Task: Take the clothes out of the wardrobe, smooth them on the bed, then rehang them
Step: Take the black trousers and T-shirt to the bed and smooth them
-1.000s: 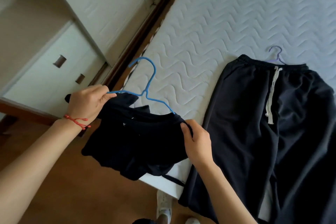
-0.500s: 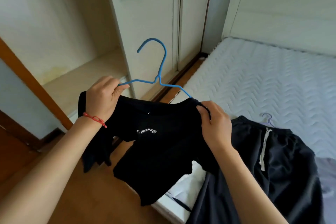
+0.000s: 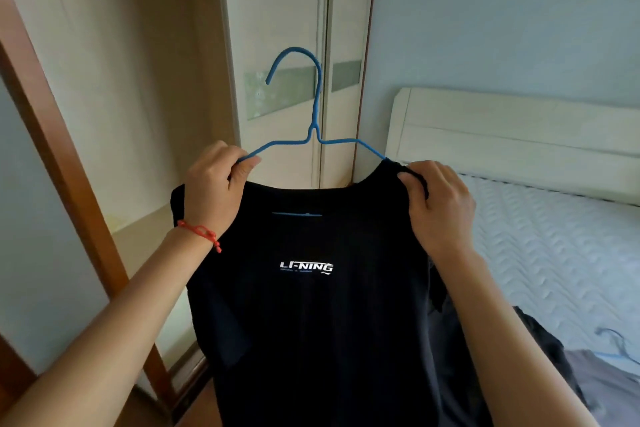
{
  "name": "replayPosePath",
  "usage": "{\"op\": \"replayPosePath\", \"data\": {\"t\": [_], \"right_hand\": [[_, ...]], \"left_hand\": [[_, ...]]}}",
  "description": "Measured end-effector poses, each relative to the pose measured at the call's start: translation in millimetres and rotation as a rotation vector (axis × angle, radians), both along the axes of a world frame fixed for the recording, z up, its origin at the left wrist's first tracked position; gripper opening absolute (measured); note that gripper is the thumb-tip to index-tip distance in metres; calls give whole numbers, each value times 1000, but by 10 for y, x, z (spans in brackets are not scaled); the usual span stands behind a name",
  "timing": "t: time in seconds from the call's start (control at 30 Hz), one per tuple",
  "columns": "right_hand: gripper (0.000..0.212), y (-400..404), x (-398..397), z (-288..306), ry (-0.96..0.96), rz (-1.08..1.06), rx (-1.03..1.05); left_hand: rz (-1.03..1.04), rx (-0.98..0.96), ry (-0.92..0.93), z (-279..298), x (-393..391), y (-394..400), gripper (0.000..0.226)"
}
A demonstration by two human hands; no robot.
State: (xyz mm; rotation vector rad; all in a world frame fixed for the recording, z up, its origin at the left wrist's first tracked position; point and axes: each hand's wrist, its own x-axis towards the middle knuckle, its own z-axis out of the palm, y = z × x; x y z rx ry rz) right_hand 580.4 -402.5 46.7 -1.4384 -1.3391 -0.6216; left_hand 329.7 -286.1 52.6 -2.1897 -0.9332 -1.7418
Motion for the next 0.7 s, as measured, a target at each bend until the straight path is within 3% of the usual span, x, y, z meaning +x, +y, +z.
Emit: {"op": "replayPosePath", "data": {"t": [0.1,0.23,0.33,0.4,0.57,0.7], "right_hand": [[25,-147,-167,197,22,-62,77],[19,-380,-195,367,76,-94,121],[15,-545,-139,478,134,-116,136],[15,-634,-98,547,185,-115,149],[16,-819,88,692,320,-96,147],[15,-966,256,733,367,-95,139]], "left_hand": [[-96,-40,-19,122,-181,-69,31],[-115,-170,33,125,-463,-122,52],[-205,-469,-47,127,-589,-263,57],[-288,-629,-106,98,-646,-297,52],[-393,-805,-162,60,-823,-276,20],[-359,-813,-174,70,-903,-322,17]]}}
